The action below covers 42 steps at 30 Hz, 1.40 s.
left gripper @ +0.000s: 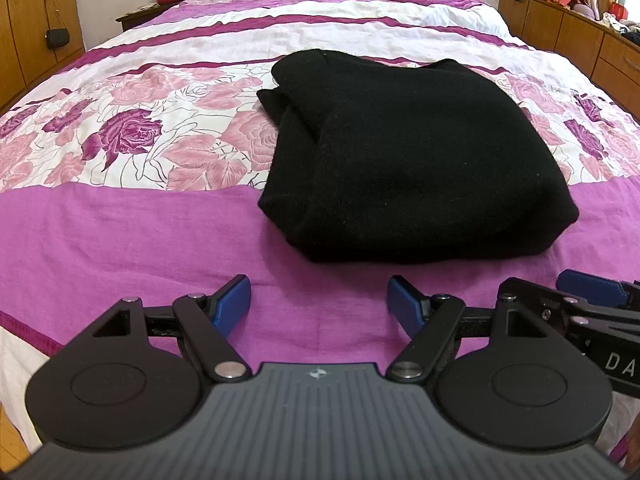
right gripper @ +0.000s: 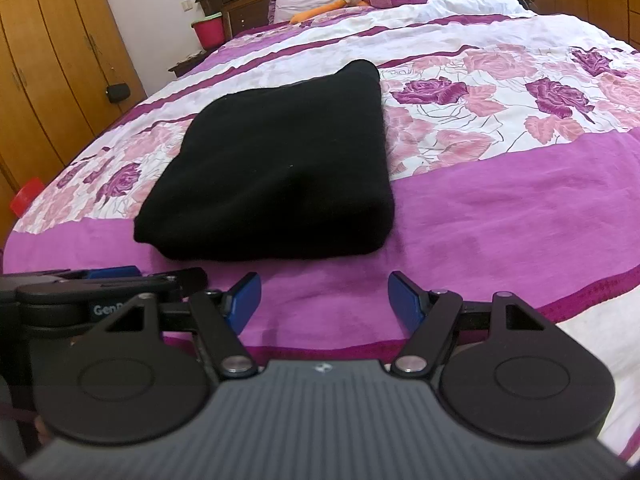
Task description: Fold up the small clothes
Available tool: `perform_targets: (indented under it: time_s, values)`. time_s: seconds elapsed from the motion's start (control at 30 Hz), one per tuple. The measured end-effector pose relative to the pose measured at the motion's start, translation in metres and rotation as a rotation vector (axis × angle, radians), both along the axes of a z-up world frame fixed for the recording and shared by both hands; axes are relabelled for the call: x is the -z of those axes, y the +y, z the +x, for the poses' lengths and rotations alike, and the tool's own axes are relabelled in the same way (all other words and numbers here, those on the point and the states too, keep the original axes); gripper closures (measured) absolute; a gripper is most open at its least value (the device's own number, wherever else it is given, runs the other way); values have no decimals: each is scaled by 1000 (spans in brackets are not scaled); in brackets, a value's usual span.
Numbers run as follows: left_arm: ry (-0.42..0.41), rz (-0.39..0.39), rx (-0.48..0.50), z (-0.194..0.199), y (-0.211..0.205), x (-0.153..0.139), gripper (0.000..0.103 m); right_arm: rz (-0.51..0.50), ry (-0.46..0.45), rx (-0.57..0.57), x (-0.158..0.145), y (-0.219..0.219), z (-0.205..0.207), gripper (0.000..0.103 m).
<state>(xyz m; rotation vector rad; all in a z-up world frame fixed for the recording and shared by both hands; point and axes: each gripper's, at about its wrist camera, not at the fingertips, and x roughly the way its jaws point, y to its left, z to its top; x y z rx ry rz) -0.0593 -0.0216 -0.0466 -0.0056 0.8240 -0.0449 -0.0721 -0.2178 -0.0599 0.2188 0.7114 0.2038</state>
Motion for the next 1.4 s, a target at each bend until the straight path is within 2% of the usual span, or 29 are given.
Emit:
perform_targets:
  time_s: [1.4]
  values:
    - [6, -6, 9, 1, 1, 0, 24, 7, 1, 0, 0, -1, 0, 31]
